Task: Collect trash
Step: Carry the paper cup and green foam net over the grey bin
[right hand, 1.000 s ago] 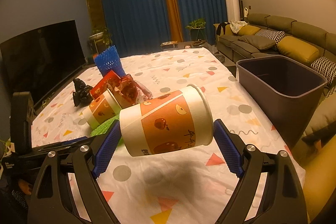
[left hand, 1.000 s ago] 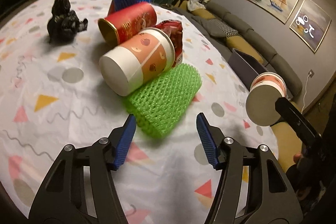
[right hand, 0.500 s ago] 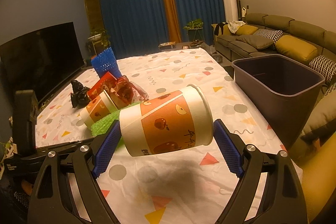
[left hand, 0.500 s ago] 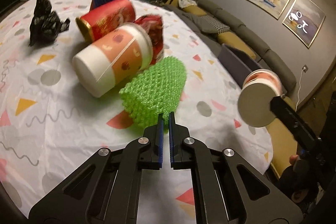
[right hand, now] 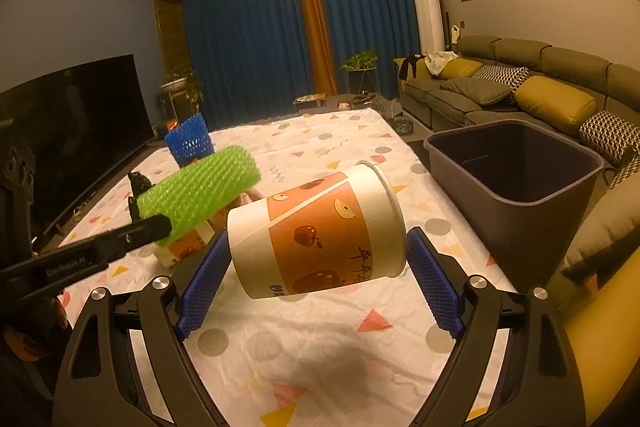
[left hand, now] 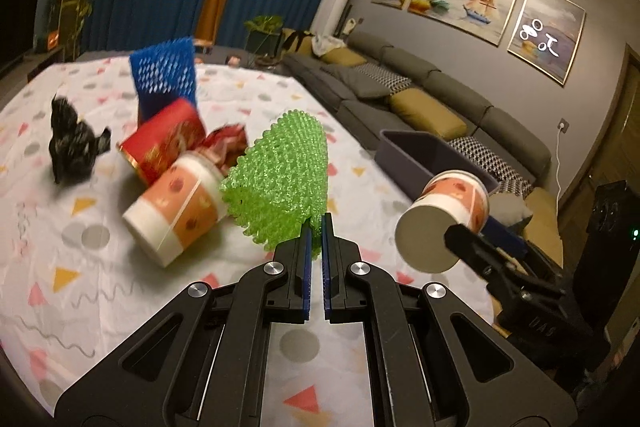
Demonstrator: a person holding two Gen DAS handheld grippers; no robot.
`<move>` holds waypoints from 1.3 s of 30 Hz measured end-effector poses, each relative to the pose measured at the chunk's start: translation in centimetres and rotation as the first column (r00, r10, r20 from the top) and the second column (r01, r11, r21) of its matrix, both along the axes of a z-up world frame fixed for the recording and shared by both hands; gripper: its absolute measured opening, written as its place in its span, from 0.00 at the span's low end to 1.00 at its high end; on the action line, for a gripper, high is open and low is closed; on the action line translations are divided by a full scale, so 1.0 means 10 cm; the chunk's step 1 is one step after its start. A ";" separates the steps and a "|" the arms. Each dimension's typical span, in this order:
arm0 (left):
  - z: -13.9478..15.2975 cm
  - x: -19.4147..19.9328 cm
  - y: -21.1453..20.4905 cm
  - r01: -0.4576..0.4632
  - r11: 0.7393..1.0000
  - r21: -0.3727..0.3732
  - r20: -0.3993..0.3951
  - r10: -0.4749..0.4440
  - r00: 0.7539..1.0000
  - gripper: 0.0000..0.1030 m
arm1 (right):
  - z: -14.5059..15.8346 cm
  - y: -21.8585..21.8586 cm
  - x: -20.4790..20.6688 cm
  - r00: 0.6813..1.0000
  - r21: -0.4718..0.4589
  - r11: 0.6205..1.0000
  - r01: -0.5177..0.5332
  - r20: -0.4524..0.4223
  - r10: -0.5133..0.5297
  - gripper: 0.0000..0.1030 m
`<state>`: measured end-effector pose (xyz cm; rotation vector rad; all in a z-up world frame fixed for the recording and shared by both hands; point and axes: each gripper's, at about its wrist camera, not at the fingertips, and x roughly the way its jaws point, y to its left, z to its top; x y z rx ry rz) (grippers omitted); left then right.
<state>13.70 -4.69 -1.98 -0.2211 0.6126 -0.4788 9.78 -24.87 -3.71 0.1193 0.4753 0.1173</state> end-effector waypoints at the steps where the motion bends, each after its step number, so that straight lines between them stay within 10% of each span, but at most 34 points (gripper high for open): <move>1: 0.02 0.01 -0.02 0.003 1.000 0.001 0.005 -0.003 1.000 0.03 | 0.02 -0.02 0.00 1.000 -0.001 1.000 0.004 0.005 -0.004 0.82; 23: 0.56 0.55 -1.34 0.185 0.982 0.037 0.112 -0.188 0.976 0.03 | 0.42 -0.99 0.18 0.966 -0.022 0.974 0.227 0.136 -0.222 0.82; 39: 0.31 1.14 -2.54 0.318 0.946 0.067 0.072 -0.322 0.944 0.03 | 0.47 -1.81 0.49 0.915 0.013 0.928 0.371 0.164 -0.368 0.82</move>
